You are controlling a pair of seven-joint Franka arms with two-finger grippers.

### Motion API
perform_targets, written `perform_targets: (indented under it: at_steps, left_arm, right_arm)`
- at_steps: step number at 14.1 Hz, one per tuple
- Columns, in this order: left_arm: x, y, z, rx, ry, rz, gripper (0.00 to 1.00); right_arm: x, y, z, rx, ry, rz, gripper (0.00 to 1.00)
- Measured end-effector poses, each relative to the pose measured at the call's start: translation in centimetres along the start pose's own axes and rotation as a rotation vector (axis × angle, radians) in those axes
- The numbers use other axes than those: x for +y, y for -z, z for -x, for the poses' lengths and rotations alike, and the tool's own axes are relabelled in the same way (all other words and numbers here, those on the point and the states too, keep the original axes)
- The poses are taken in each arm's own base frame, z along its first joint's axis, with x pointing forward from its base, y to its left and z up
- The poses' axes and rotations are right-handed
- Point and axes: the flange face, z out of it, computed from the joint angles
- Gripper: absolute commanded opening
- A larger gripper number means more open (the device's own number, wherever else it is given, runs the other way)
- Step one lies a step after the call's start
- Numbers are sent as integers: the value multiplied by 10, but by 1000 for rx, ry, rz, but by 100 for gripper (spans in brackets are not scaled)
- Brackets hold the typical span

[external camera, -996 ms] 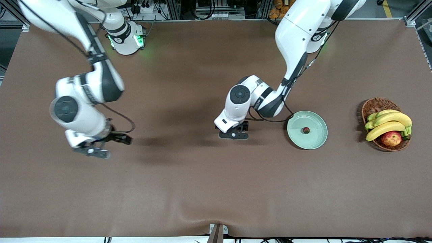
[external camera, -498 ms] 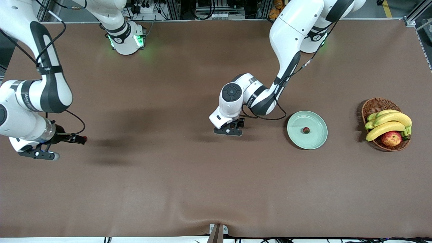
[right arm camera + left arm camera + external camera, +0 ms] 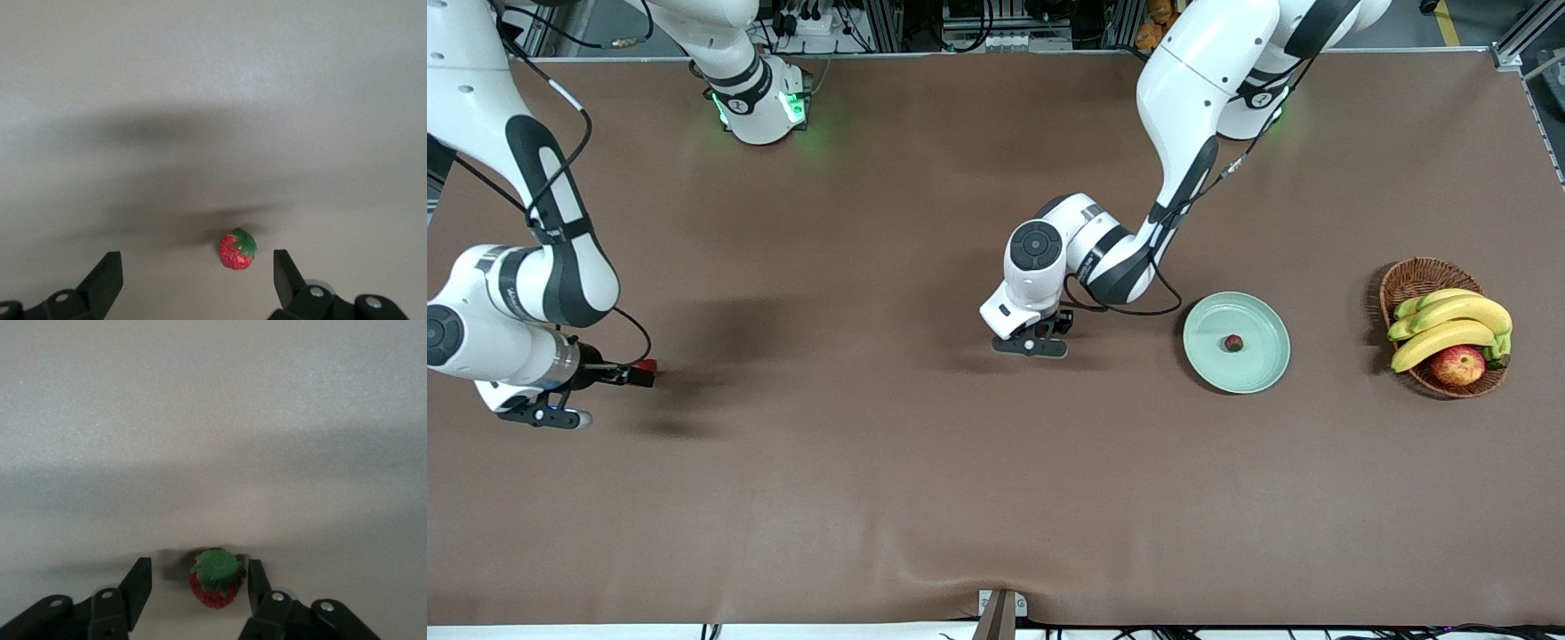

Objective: Collect all strawberries into plate
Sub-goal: 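Grasp the second strawberry with the left gripper while the right gripper grasps the third, then place the strawberry on the plate with the left gripper while the right gripper lifts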

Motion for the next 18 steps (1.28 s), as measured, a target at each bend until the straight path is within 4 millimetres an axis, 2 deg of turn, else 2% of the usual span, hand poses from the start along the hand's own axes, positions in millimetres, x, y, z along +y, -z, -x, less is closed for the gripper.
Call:
perform_targets:
  at_steps: [2,5,7,9,11,12,13,14,16,18]
  left_arm:
    - [0,1,-1,2,0,1,60]
    - [1,1,0,-1,-2,-1,60]
    - [1,0,1,-1,-2,-1,53]
    - [1,0,1,-1,-2,-1,42]
    - [1,0,1,-1,-2,-2,40]
    - [1,0,1,-1,-2,-2,34]
    - [1,0,1,-1,-2,-2,16]
    - [1,0,1,-1,-2,-2,9]
    - [1,1,0,0,-2,-1,1]
    - [0,2,-2,4,2,-1,1]
  right_arm:
    - [6,-12,2,-17,-2,-4,100]
    - [18,-31,10,-16,-17,-12,100]
    - [26,-39,15,-19,-26,-16,100]
    - [28,-44,18,-29,-30,-19,100]
    - [26,-49,22,-38,-27,-20,100]
    - [26,-50,23,-39,-26,-21,100]
    - [26,-50,23,-40,-26,-21,100]
    - [26,-51,23,-40,-27,-21,96]
    - [26,-53,23,-38,-27,-22,77]
    - [25,-57,24,-41,-26,-23,60]
